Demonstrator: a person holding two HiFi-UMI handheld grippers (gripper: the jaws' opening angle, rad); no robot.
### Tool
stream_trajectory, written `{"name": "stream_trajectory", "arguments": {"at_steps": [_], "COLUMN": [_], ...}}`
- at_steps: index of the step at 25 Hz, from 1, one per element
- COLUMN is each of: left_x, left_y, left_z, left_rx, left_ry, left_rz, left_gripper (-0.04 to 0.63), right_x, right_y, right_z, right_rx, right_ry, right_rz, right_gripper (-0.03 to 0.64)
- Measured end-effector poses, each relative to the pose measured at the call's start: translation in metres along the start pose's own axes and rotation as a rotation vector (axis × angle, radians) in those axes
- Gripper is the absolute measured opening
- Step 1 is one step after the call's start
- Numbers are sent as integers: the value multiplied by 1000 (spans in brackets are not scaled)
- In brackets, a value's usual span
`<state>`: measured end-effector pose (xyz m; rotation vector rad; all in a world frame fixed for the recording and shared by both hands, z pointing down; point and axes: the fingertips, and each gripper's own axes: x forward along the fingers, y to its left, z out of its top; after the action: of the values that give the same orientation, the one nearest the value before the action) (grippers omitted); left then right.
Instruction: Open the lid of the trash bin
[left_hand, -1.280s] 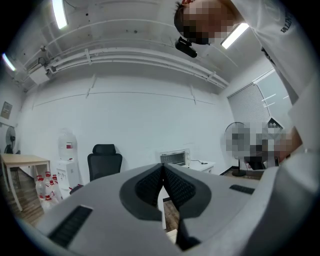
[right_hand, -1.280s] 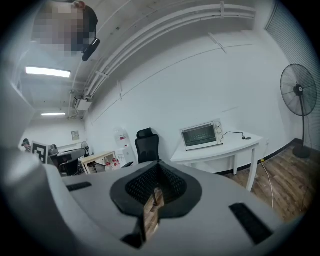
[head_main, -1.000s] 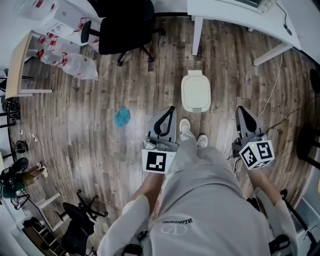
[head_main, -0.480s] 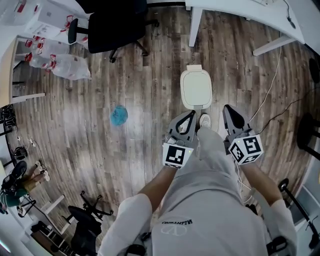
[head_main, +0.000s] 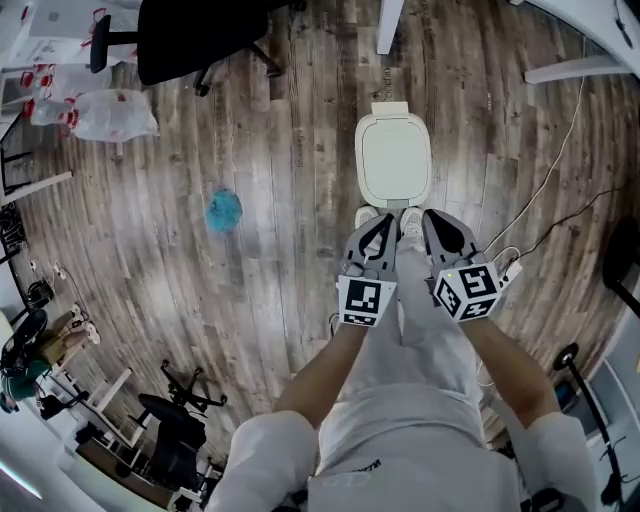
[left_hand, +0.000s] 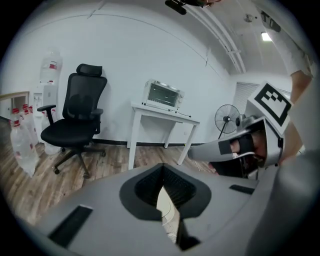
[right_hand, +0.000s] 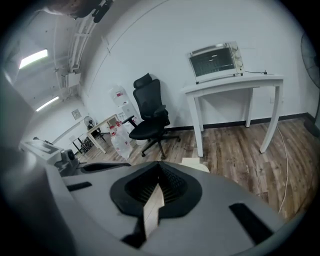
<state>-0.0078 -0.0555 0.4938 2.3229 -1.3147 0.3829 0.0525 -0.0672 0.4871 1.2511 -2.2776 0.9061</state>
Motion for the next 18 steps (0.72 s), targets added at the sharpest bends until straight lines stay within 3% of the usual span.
{"name": "stream_trajectory", "arguments": {"at_steps": [10, 18], "left_x": [56, 86], "left_y": [23, 35], "left_z": [-109, -174], "left_rx": [-100, -166], "left_ry": [68, 91], "left_rz": [56, 83], "left_gripper": [-2, -2], "right_x": [101, 141], "right_y": [-53, -70], "right_z": [-148, -225], "right_rx": [70, 139], "right_ry": [171, 262], "right_rz": [26, 24], "right_gripper": [16, 17]}}
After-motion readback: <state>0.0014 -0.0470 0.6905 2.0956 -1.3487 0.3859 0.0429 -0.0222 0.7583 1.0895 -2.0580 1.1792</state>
